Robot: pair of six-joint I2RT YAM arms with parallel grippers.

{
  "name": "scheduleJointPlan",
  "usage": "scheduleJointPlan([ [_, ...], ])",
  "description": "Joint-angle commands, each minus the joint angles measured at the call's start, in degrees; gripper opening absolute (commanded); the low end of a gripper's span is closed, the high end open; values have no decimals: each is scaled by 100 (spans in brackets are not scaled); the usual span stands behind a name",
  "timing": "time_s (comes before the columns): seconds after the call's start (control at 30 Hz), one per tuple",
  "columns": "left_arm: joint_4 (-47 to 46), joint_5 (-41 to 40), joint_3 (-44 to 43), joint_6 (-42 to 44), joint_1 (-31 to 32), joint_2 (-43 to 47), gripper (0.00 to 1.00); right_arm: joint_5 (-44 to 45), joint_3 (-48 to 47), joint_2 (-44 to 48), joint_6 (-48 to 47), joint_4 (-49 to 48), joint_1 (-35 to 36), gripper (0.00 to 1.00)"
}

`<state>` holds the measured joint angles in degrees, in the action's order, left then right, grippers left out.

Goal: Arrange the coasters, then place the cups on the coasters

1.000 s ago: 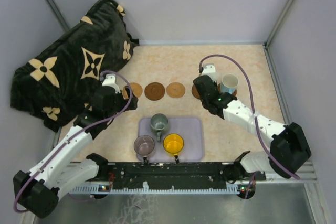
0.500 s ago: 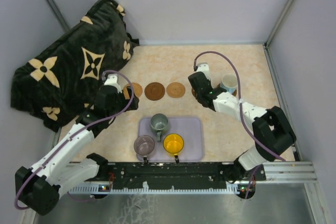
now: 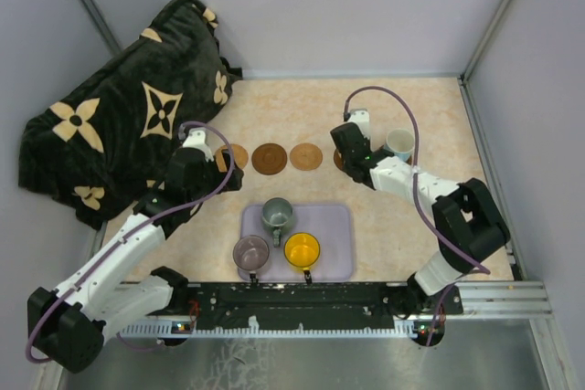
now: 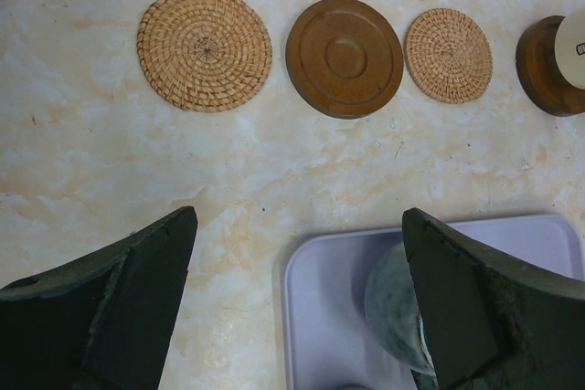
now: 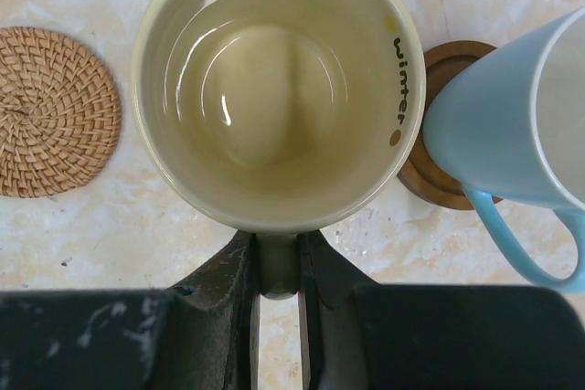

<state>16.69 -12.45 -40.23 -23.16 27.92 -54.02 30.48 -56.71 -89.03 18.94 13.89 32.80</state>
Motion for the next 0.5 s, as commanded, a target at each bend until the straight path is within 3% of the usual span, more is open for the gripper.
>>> scheduleJointPlan([
  [0.0, -143, 67, 68, -18, -15, -9, 99, 153, -340, -15, 158, -665, -56, 0],
  [0.47, -148, 60, 72, -13, -13, -34, 99, 125, -234, -79, 180, -762, -116, 0],
])
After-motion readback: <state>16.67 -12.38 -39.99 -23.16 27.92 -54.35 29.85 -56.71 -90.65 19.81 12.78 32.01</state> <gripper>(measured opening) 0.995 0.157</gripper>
